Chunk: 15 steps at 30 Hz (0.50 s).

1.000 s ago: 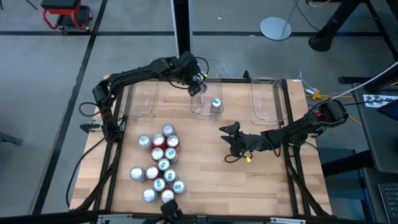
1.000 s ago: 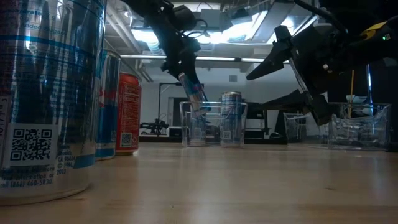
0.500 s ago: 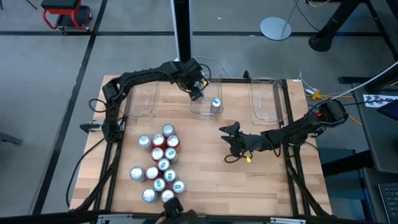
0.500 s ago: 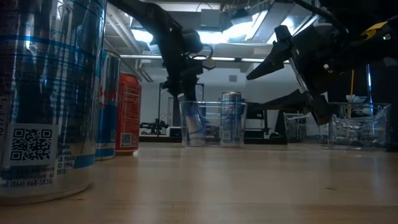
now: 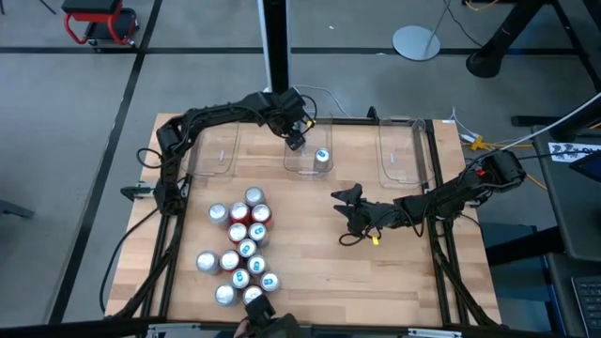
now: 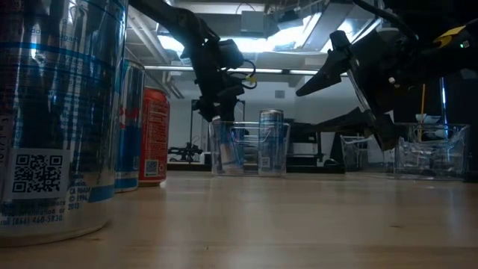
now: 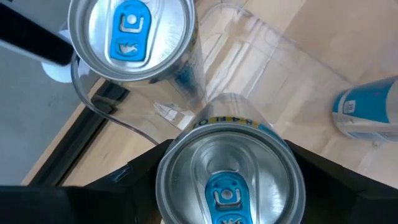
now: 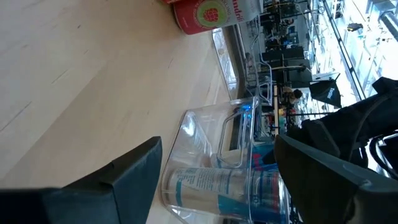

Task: Sort soda cans
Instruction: Put the blue soda can into the middle transparent bin

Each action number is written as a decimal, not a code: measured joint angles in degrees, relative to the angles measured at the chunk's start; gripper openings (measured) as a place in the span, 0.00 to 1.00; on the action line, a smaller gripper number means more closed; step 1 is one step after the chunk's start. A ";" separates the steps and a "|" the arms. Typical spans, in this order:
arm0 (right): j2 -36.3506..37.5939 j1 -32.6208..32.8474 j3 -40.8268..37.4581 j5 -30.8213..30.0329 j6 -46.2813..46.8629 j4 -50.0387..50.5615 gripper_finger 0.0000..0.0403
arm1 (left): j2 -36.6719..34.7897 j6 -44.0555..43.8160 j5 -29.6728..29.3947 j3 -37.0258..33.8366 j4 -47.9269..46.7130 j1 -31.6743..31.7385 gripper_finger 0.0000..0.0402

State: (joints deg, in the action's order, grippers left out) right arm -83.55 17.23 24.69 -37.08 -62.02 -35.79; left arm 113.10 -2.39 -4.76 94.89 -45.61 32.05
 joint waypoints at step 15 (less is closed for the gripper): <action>0.00 0.00 0.00 0.15 0.00 0.00 0.77 | -0.07 -0.69 -1.84 0.00 2.12 0.52 0.66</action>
State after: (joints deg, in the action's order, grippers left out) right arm -83.55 17.23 24.69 -36.93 -62.02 -35.79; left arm 113.03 -3.08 -6.60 94.89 -43.48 32.57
